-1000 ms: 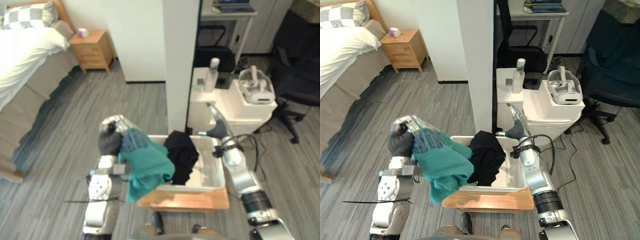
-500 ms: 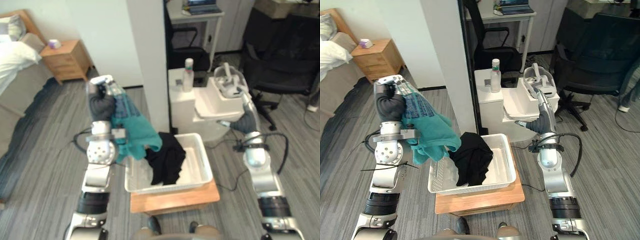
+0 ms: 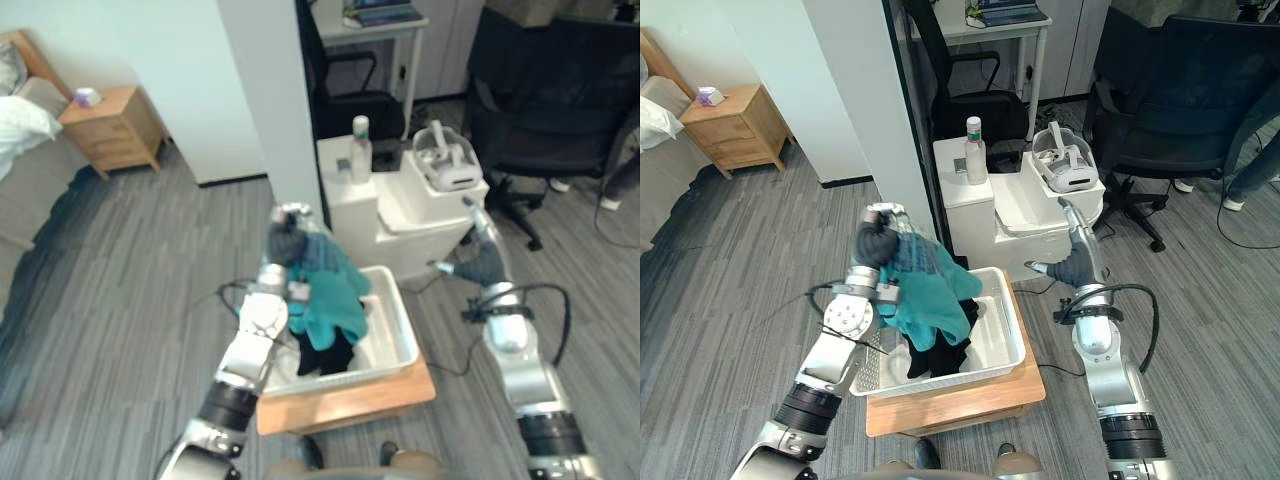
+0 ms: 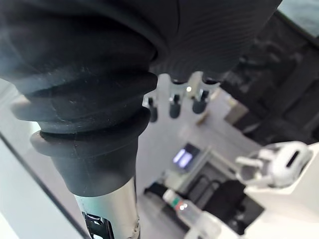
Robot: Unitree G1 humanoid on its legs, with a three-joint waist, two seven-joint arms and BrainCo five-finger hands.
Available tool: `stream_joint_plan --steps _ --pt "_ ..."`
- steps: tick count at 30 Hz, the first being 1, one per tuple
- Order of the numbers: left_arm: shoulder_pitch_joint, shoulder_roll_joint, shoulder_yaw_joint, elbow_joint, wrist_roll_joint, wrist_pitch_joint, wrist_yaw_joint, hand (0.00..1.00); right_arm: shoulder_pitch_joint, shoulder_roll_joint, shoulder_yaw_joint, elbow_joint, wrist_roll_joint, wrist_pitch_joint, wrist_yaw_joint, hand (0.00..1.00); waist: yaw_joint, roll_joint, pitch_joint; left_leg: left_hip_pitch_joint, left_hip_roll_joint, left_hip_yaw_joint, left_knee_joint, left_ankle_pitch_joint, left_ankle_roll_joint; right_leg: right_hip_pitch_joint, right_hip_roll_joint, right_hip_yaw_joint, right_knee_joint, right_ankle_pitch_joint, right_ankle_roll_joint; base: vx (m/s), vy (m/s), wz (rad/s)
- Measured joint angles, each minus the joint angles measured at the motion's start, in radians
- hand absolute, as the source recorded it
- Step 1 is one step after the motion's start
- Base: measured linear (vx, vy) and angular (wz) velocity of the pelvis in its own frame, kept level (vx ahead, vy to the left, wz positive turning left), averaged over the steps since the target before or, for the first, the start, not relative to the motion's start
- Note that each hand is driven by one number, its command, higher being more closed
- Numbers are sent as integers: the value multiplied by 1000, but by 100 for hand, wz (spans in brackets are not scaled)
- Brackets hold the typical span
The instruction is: Tidy the bed and pick cloth on bed and put in laundry
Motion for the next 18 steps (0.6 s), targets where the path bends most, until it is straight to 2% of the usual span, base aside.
stream_joint_plan --steps 7,11,12,18 --pt "-1 -43 -53 226 39 36 -14 100 13 36 58 1 -1 1 -1 0 -6 4 -2 -24 2 11 -2 0 0 -26 1 12 -10 12 0 28 1 -7" --pt "-45 -44 -48 390 114 63 36 100 35 37 82 1 0 -1 -4 0 -19 1 8 -54 4 13 -1 2 -1 -64 1 15 6 11 0 22 6 -5" --pt "-82 -42 -38 431 132 69 58 0 45 37 83 1 1 -1 -7 0 -20 1 20 -65 5 18 0 3 -2 -85 1 18 23 9 -1 3 23 -11" --pt "-244 -25 59 578 201 86 155 0 100 37 89 1 10 -19 -42 0 -35 -8 96 -98 6 40 0 8 4 -149 -1 40 78 -2 0 -8 30 -13"
